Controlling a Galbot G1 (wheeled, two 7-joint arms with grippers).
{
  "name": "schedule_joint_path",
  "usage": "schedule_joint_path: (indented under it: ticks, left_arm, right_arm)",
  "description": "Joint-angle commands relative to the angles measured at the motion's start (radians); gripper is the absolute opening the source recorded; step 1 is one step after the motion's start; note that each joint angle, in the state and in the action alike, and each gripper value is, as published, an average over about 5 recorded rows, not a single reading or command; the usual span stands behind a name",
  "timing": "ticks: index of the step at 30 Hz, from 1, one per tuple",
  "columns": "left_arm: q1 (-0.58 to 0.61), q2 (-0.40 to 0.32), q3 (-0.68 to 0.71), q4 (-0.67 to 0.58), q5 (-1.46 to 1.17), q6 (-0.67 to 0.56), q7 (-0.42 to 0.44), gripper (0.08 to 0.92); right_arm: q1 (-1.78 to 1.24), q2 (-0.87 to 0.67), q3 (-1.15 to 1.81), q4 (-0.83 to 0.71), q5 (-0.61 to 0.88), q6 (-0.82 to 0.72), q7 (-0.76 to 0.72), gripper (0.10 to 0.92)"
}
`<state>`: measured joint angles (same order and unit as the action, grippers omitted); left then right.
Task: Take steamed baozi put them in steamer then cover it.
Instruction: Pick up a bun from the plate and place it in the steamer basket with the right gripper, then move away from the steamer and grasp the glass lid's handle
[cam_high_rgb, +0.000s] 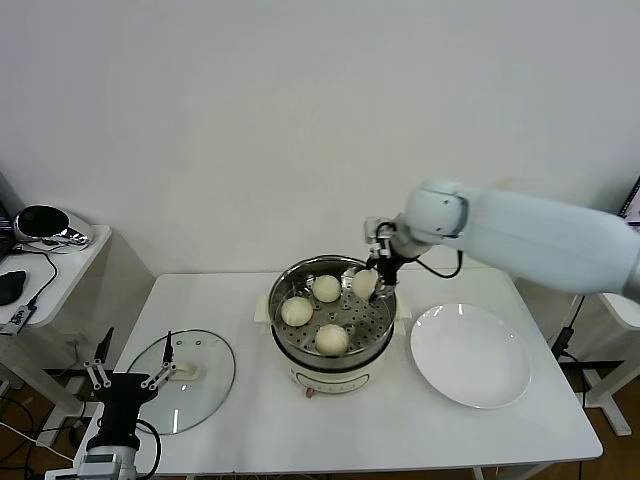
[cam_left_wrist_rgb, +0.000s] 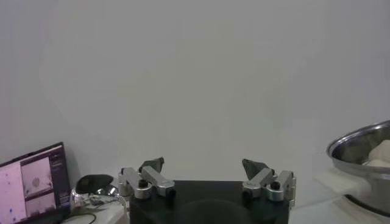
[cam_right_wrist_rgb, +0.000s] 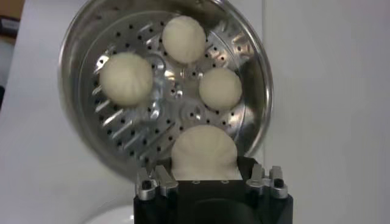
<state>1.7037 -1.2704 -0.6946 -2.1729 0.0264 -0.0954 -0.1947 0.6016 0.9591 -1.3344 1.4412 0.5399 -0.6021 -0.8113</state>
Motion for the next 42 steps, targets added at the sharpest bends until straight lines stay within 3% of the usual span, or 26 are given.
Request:
schedule_joint_path:
  ticks: [1,23,29,34,37,42]
  left_arm:
    - [-0.003,-0.002,-0.001,0.002,0.003,-0.003,0.000,0.823]
    - [-0.016,-0.006,0.009,0.009,0.003,-0.001,0.001,0.823]
    - [-0.017,-0.006,0.012,0.008,0.004,0.001,0.002,0.823]
    - [-0.023,-0.002,0.015,0.011,-0.001,0.004,0.005,0.823]
    - [-0.025,0.002,0.016,0.021,-0.006,0.005,0.004,0.823]
    - [-0.025,0.006,0.014,0.047,-0.018,0.004,-0.001,0.823]
  right_arm:
    - [-0.069,0.126,-0.031,-0.062,0.059,-0.119,0.089,0.662]
    - [-0.143,0.076,0.019,-0.071,0.028,-0.121,0.091,0.665]
    - [-0.094,0.024,0.054,-0.009,0.054,-0.124,0.086,0.783]
    - [-0.037,-0.080,0.114,0.111,0.079,-0.123,0.093,0.821]
    - [-0.070,-0.182,0.179,0.212,0.107,-0.109,0.165,0.823]
    - [-0.359,-0.429,0.402,0.388,0.194,0.082,0.519,0.823]
